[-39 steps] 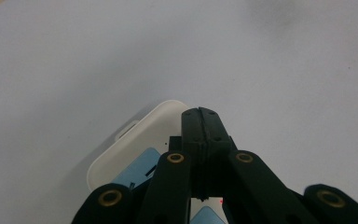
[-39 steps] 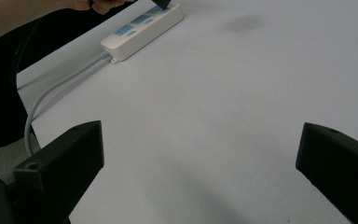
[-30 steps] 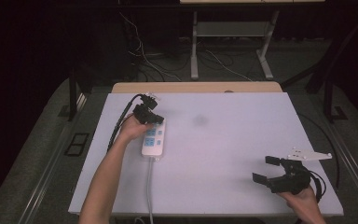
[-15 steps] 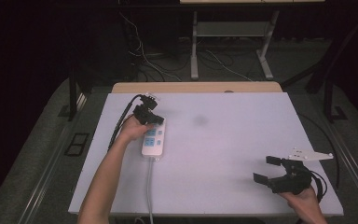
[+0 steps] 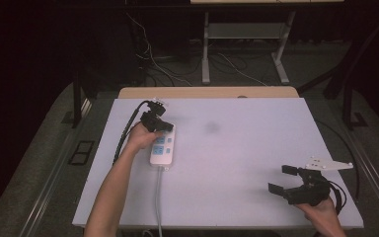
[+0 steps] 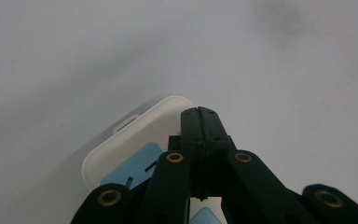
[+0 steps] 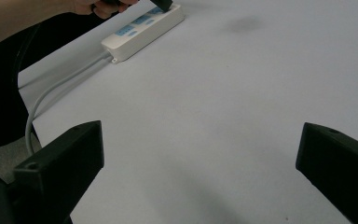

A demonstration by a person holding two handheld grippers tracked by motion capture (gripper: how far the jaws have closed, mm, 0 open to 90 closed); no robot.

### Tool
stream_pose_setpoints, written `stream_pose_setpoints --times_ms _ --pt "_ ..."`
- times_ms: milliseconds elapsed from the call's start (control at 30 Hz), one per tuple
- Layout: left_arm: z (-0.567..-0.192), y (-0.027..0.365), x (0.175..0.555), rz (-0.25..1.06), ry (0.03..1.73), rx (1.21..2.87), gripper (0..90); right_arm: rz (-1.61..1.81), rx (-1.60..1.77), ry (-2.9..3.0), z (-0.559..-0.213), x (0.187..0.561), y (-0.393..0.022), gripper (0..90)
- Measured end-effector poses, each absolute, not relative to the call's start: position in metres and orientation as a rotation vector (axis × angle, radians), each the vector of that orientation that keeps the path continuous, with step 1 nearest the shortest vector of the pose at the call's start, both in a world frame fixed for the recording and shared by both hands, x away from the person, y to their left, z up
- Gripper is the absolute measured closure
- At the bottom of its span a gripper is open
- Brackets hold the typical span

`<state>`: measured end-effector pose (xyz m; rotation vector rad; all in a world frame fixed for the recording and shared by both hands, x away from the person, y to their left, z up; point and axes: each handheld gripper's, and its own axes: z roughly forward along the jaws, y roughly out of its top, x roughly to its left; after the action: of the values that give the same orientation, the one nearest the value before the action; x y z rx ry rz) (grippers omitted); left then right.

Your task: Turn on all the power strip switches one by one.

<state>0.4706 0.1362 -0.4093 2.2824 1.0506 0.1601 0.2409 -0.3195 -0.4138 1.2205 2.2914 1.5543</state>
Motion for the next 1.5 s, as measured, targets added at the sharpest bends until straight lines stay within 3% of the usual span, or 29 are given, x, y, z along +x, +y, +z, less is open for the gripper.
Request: stream_pose_setpoints --times_ms 767,967,1200,1333,1500 --pt "-0.379 0.14 0.452 0.22 0.988 2.242 89.2 1.56 1.221 2.277 -0.412 0.239 -0.321 0.7" --pt "-0.365 0.149 0.443 0.231 0.991 2.218 67.6 1.561 1.218 2.28 -0.412 0.24 -0.32 0.7" --pt "-0.352 0.162 0.425 0.192 0.999 2.144 15.5 1.566 1.208 2.284 -0.412 0.239 -0.318 0.7" --pt "-0.35 0.168 0.412 0.192 1.009 2.136 0.0 1.565 1.208 2.284 -0.411 0.239 -0.318 0.7" --pt "-0.348 0.174 0.393 0.235 1.003 2.088 0.0 1.568 1.208 2.288 -0.412 0.239 -0.317 0.7"
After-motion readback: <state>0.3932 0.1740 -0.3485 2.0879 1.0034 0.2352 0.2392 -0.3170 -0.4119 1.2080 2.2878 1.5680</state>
